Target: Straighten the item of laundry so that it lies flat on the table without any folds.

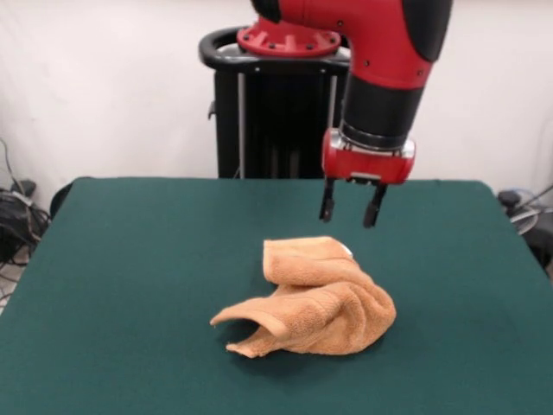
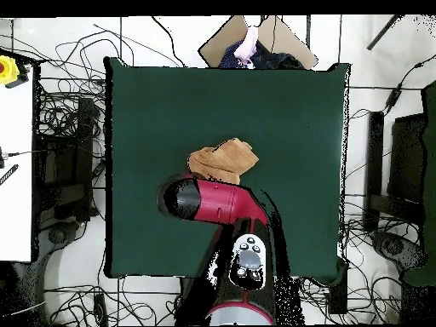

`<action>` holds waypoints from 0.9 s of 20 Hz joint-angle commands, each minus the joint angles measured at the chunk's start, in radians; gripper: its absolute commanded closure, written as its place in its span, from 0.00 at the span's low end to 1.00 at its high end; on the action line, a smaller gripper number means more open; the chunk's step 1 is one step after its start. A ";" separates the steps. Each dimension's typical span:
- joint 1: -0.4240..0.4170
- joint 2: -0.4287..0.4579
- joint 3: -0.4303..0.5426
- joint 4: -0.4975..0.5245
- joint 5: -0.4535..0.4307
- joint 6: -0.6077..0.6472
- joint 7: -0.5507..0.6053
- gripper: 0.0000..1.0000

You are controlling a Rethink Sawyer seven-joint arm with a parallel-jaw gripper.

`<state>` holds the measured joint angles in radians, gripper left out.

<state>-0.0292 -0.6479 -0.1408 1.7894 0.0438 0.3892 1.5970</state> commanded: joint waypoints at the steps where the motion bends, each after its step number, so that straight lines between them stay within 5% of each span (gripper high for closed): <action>1: -0.026 0.048 0.020 0.022 0.058 -0.101 0.270 0.00; 7: -0.107 0.135 0.081 -0.044 0.009 -0.175 0.156 0.00; 18: -0.313 0.239 0.305 -0.138 -0.175 -0.114 -0.102 0.00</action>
<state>-0.3008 -0.4814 -0.0195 1.7164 -0.0628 0.2491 1.5970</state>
